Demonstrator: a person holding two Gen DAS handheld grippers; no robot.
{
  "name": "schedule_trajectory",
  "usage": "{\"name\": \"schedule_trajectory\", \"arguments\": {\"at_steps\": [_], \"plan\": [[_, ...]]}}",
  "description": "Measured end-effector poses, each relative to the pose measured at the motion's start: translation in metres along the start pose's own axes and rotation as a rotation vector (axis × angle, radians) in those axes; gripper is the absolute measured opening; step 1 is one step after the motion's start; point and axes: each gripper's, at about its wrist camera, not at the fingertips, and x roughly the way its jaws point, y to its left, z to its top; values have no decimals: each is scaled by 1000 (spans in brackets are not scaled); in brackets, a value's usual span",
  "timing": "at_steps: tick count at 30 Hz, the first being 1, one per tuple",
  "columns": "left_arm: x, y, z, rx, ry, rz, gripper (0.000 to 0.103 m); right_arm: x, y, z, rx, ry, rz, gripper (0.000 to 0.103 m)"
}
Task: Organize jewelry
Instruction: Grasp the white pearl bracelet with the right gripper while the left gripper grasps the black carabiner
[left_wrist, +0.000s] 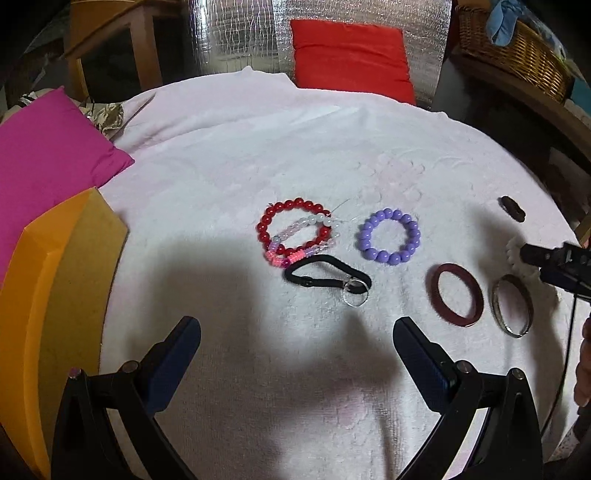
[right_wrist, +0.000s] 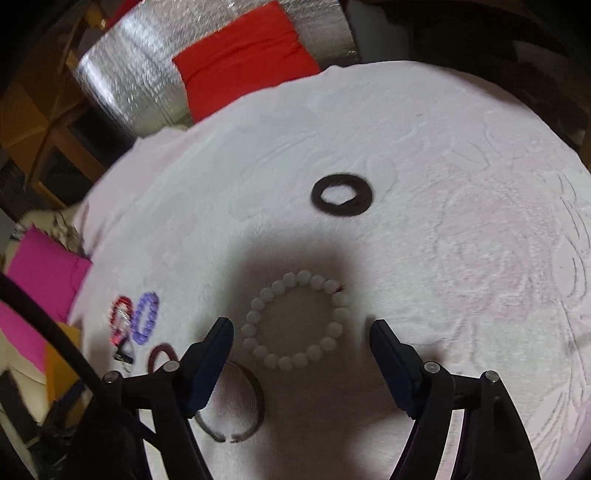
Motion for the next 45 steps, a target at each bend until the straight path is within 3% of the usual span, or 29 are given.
{"name": "schedule_trajectory", "arguments": {"at_steps": [2,7,9,12,19,23,26,29,31,34,45], "plan": [[0,6,2,-1,-4,15,103,4,11,-3,-52,-17,-66,77],[3,25,3,-35,-10,46,103,7,25,-8,-109,-57,-185,50],[4,28,4,-30,-10,51,103,5,23,-8,-100,-74,-199,35],[4,28,5,-28,-18,36,103,3,18,-8,-74,-89,-208,25],[6,9,10,-8,-46,-67,101,-7,5,-12,-52,-97,-185,22],[20,5,16,-73,-5,-157,81,-7,6,-12,-55,-100,-183,23],[29,0,17,-103,15,-170,73,-4,5,-9,-56,-101,-180,23],[38,-5,19,-123,34,-175,50,-4,5,-11,-58,-101,-178,23],[41,-9,18,-126,39,-170,47,-4,5,-12,-63,-101,-176,23],[41,-17,17,-98,37,-175,16,-5,4,-13,-66,-99,-172,23],[14,-28,14,35,-52,-59,12,-6,2,-11,-57,-99,-169,23]]}}
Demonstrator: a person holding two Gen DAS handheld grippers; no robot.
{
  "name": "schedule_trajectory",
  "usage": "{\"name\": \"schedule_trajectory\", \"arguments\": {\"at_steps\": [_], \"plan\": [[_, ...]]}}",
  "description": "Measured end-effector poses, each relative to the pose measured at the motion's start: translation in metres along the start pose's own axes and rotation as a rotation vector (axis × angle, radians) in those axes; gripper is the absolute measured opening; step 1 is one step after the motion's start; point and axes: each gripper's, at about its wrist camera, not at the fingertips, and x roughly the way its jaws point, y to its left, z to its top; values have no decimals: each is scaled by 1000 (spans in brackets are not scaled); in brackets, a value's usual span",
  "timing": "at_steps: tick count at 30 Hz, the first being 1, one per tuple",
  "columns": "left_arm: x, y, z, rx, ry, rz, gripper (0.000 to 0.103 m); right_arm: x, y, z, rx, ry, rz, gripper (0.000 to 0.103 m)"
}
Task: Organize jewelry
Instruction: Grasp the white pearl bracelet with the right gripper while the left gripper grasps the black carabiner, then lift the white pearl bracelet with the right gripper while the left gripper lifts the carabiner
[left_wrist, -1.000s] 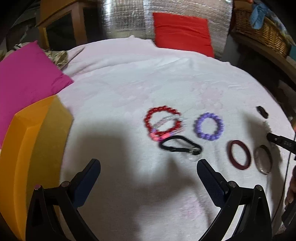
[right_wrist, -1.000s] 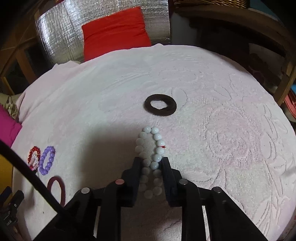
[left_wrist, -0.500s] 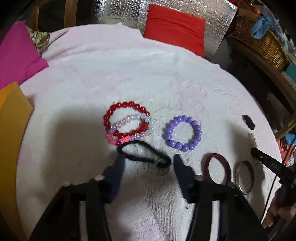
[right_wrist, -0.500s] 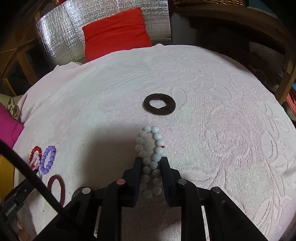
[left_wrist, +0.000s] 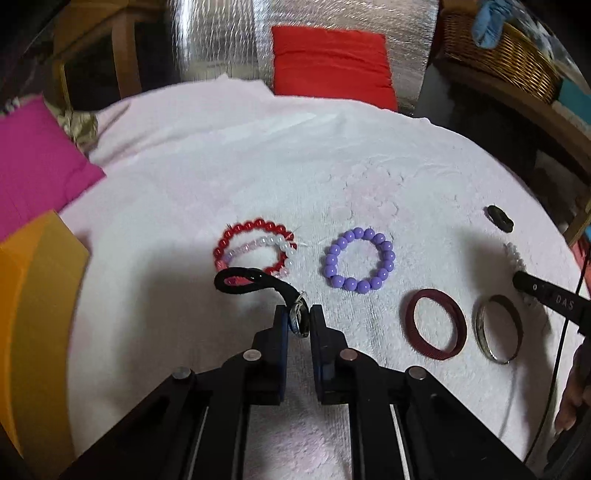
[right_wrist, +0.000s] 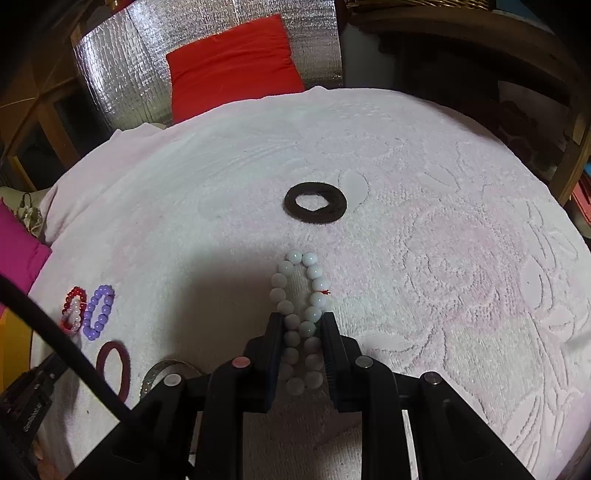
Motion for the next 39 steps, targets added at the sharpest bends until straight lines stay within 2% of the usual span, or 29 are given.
{"name": "schedule_trajectory", "arguments": {"at_steps": [9,23,27,32,39], "plan": [[-15,2,1,65,-50,58,12,2,6,-2,-2,-7,-21,23],[-22,4,-2,79,-60,65,12,1,6,-3,-2,-14,-21,23],[-27,9,-2,56,-59,21,12,-5,5,-3,7,-36,4,23],[-40,29,-3,7,-66,-84,12,-23,7,-2,20,-88,46,21],[-54,53,-11,-36,-80,-119,10,-45,17,0,38,-132,128,19]]}}
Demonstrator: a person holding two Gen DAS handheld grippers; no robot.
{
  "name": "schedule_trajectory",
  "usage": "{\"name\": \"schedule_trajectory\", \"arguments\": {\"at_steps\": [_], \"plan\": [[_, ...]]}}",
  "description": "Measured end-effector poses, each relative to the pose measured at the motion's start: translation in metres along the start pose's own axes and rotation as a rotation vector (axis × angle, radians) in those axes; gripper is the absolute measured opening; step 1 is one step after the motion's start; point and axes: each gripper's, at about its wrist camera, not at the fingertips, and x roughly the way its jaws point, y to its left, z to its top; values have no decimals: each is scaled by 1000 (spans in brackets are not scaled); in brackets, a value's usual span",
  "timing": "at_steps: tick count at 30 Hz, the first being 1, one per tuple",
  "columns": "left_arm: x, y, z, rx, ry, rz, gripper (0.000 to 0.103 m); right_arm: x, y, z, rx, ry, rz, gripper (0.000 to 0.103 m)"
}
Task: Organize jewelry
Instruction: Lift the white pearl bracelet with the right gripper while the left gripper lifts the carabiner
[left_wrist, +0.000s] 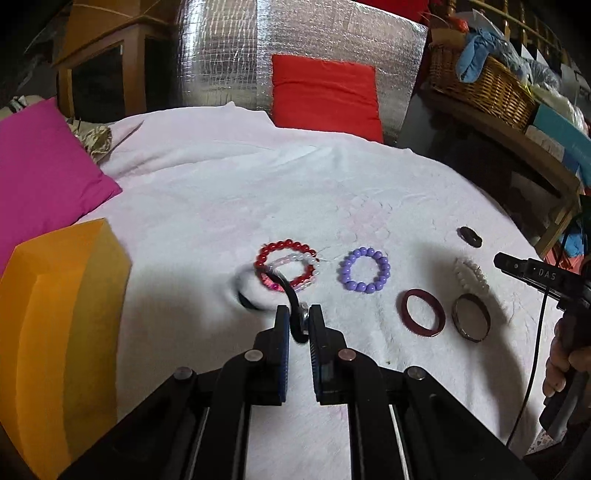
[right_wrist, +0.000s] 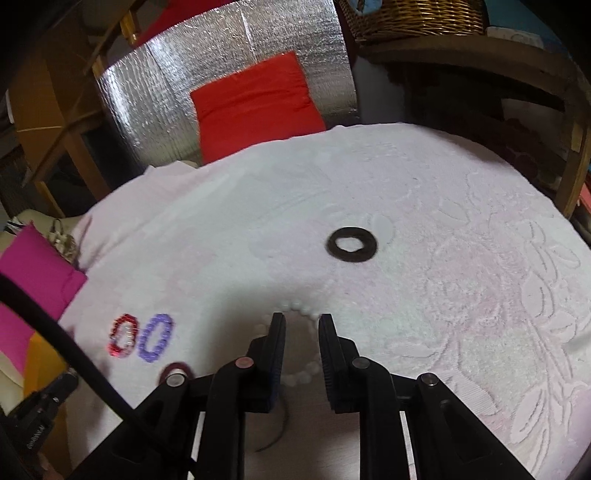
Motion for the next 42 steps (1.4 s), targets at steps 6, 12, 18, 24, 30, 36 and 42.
{"name": "schedule_trajectory", "arguments": {"at_steps": [6,12,18,24,30,36,42], "plan": [[-13,4,-1,12,-24,-12,10,-12,9,-1,-8,-22,54,18],[-10,8,-4,16,-1,4,10,-26,7,0,-1,-45,103,17],[25,13,-6,-66,107,-9,59,-31,-2,0,0,-44,111,17],[50,-6,-3,-60,139,-35,69,-30,-35,8,87,-49,116,17],[66,-21,-10,-4,155,22,23,1,-49,8,132,43,135,18],[63,-23,-12,30,147,-3,8,36,-33,1,49,126,64,36],[51,-22,-9,31,127,-32,8,51,-4,-7,-151,99,-85,11]]}}
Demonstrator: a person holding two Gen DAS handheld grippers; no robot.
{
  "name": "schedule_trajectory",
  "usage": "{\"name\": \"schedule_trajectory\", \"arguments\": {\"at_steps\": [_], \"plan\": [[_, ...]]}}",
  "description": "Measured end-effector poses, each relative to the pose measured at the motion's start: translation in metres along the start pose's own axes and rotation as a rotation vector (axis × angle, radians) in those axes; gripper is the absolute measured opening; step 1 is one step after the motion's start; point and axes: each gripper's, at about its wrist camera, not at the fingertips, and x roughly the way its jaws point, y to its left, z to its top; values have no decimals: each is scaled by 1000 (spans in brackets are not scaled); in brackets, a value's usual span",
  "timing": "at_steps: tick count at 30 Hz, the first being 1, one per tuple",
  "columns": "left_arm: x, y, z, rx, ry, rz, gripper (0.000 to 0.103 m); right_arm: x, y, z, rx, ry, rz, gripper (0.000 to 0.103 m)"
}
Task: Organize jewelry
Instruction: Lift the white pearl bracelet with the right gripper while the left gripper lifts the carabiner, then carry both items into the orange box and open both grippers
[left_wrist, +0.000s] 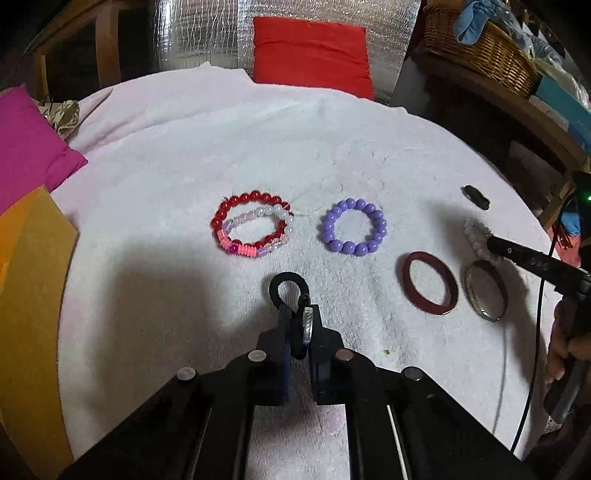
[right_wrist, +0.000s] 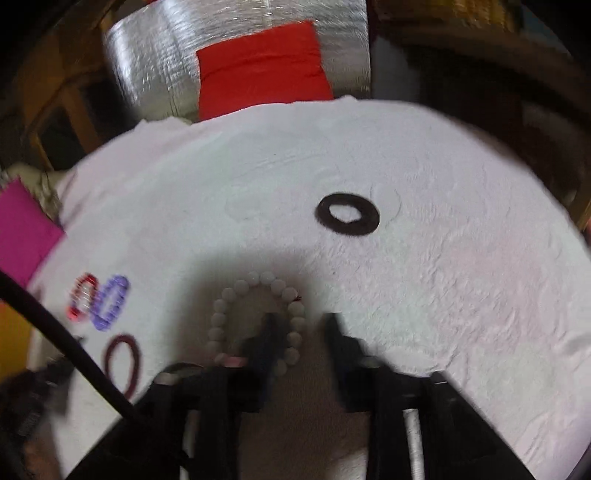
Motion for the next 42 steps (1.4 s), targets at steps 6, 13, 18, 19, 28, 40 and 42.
{"name": "schedule_trajectory", "arguments": {"at_steps": [6,13,18,19,28,40,42], "plan": [[-29,0,3,-1,-69,-27,8,-26,3,4,17,-103,16,10],[-86,5,-3,-57,-163,-59,8,-78,36,7,40,-251,196,11],[-150,24,-18,-119,-262,-7,8,-102,93,5,-2,-287,384,11],[-165,30,-22,-133,-289,2,8,-107,107,1,-15,-286,421,11],[-230,129,-92,-217,-258,269,8,-129,249,-54,-154,-160,762,11],[-178,200,-146,-367,-48,340,10,-99,351,-122,-319,62,891,12],[-168,200,-144,-380,-11,335,12,-91,354,-122,-318,85,896,14]]}}
